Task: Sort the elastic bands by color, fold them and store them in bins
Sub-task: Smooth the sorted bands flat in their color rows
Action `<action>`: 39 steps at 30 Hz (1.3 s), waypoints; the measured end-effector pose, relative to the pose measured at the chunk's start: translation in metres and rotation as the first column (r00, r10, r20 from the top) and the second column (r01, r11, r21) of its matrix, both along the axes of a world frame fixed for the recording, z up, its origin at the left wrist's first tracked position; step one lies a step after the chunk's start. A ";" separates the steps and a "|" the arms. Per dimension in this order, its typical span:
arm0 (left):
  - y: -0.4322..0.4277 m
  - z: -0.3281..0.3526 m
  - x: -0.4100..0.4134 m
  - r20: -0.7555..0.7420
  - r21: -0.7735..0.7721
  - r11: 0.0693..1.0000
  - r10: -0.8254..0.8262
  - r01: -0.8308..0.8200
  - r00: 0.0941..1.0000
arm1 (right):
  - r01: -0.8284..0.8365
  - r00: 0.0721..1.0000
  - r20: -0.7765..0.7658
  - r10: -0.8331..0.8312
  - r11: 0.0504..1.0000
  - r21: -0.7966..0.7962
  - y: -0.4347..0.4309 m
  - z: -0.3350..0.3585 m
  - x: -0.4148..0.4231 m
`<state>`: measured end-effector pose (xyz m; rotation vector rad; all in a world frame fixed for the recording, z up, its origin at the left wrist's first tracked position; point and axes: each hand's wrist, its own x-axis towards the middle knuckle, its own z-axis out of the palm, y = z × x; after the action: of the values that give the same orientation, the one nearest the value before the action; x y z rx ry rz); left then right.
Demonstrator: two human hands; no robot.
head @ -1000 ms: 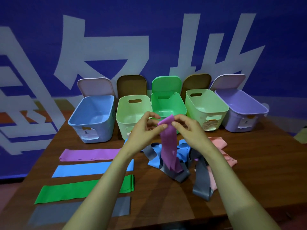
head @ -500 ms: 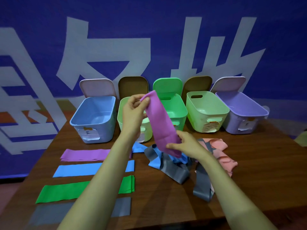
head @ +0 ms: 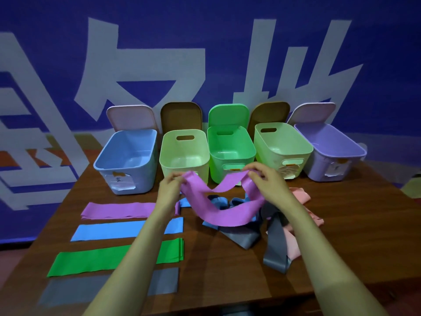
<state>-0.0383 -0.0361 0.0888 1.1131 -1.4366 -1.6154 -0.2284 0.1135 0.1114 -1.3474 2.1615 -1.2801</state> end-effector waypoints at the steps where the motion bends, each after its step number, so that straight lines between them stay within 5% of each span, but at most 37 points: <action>1: 0.006 0.000 0.001 0.031 0.014 0.993 -0.119 0.118 0.992 | -0.006 0.998 0.062 0.009 0.999 -0.046 0.000 0.003 0.001; 4: 0.018 -0.001 0.002 0.283 0.028 0.804 -0.577 0.594 0.766 | -0.050 0.988 0.142 0.066 0.992 -0.116 0.002 0.012 0.007; 6: 0.025 -0.003 -0.003 0.358 -0.026 0.702 -0.658 0.711 0.663 | -0.097 0.985 0.133 0.110 0.990 -0.101 0.002 0.013 0.009; 15: 0.043 0.010 -0.033 0.002 -0.328 0.835 -0.468 0.442 0.884 | -0.146 0.972 0.162 0.172 0.976 -0.160 0.006 0.013 0.006; 20: 0.042 0.029 -0.034 0.215 -0.719 0.584 -0.329 0.377 0.920 | -0.176 0.966 0.173 0.194 0.977 -0.117 0.004 0.011 0.002; 26: 0.042 0.052 -0.042 0.129 -0.819 0.550 -0.104 0.165 0.986 | -0.232 0.863 0.386 0.327 0.934 -0.272 0.006 0.012 0.017; 31: 0.046 0.066 -0.048 0.062 -0.705 0.681 -0.218 0.197 0.974 | -0.189 0.936 0.280 0.212 0.976 -0.107 -0.009 0.000 0.030; 36: 0.031 0.071 -0.036 -0.197 -0.456 0.890 -0.125 0.022 0.972 | -0.227 0.925 0.312 0.218 0.974 -0.008 -0.010 -0.023 0.027; 39: 0.017 0.065 -0.025 -0.253 -0.350 0.936 -0.046 -0.047 0.966 | -0.192 0.950 0.261 0.174 0.980 0.047 -0.005 -0.036 0.017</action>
<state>-0.0636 -0.0186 0.1541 0.6694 -1.4751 -1.3701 -0.2112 0.1081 0.0752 -1.2454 1.8447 -1.2173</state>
